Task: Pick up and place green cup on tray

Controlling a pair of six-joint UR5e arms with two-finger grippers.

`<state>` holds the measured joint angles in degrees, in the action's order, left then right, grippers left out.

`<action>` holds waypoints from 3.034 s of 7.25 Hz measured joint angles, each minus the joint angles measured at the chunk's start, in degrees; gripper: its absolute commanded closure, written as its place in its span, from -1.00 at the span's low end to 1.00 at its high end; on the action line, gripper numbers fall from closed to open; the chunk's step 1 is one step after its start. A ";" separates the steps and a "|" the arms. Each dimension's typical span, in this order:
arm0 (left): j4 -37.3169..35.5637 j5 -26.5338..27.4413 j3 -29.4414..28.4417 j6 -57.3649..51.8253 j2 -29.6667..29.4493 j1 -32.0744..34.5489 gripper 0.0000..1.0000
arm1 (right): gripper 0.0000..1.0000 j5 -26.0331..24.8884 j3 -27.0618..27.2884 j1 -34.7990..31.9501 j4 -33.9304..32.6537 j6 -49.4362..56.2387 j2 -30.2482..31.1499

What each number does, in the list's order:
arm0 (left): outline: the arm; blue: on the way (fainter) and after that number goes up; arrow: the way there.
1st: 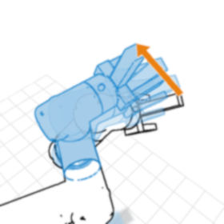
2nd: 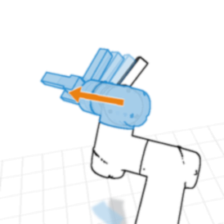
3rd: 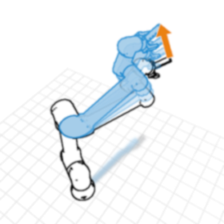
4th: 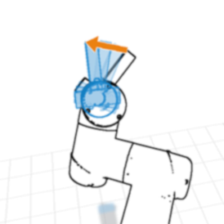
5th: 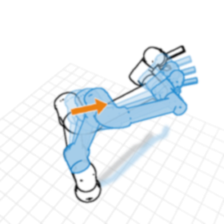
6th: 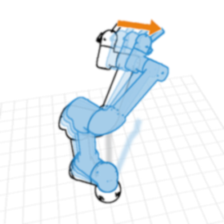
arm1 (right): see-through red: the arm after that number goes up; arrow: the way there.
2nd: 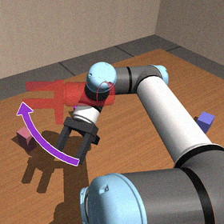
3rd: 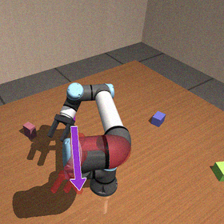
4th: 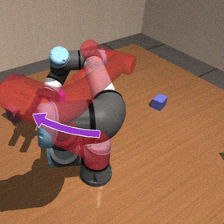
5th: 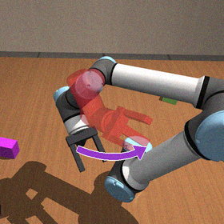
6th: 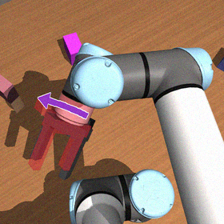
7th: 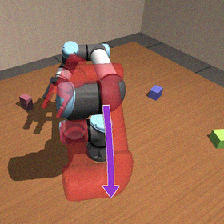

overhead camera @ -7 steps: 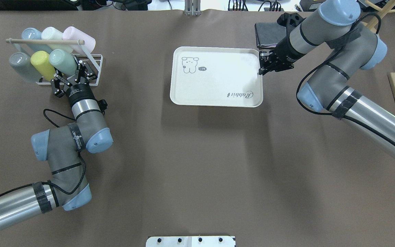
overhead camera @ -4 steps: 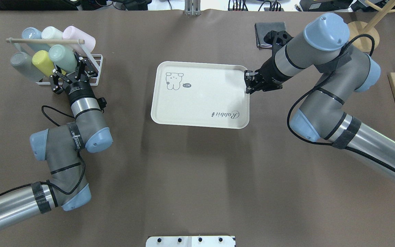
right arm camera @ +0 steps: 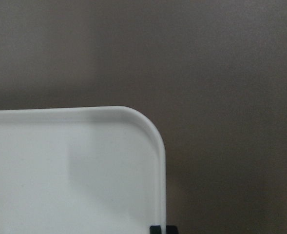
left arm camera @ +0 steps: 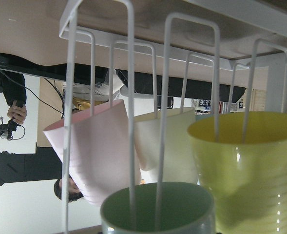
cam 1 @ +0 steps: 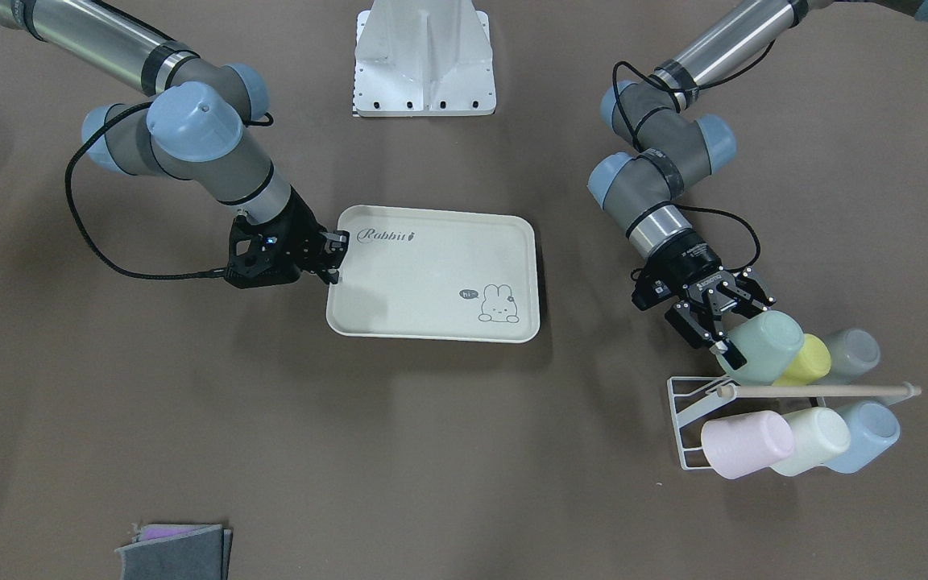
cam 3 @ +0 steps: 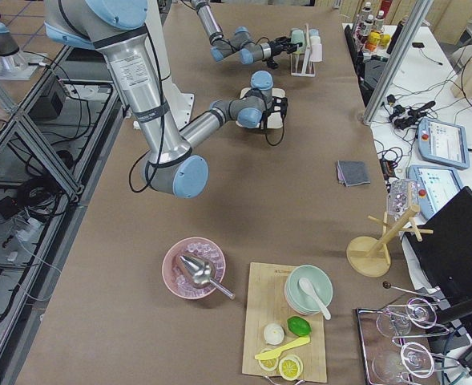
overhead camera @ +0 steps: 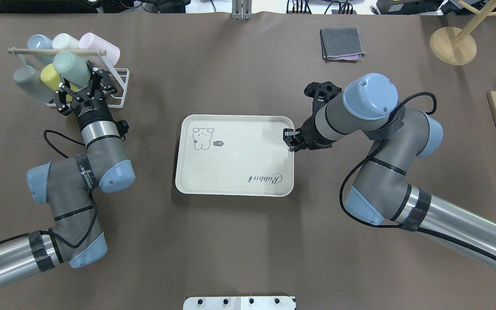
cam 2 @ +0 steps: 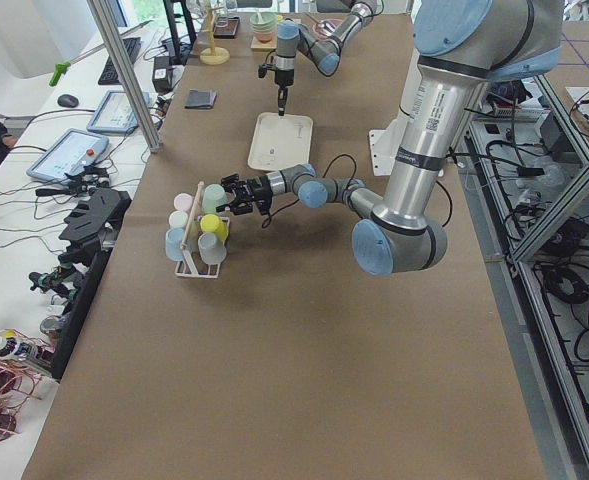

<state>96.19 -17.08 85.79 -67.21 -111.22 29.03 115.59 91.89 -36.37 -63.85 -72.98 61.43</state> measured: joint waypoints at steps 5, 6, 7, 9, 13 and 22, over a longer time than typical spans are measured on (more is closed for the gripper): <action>17.80 -0.44 4.84 -14.69 2.34 0.23 0.65 | 1.00 -1.25 -2.20 0.18 0.09 3.38 -1.37; 23.61 -1.79 5.63 -16.32 2.16 0.25 0.65 | 0.98 -1.51 -2.53 0.22 0.31 3.38 -1.42; 28.53 -5.83 6.86 -16.77 1.40 0.56 0.64 | 0.17 -1.62 -2.86 0.23 0.51 3.35 -1.43; 36.78 -19.57 9.43 -15.44 -2.36 2.14 0.71 | -1.00 -1.94 -3.78 0.23 0.80 3.21 -1.36; 41.03 -47.23 10.83 22.76 -7.78 3.11 1.00 | -1.00 -2.03 -4.08 -2.79 -1.79 7.36 -1.01; 68.25 -77.03 -7.94 82.94 -16.82 2.10 1.00 | -1.00 15.67 0.33 -43.74 -26.50 70.08 20.14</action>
<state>164.44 -94.11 77.85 15.73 -128.05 31.13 131.26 92.23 -80.11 -90.35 -2.89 81.57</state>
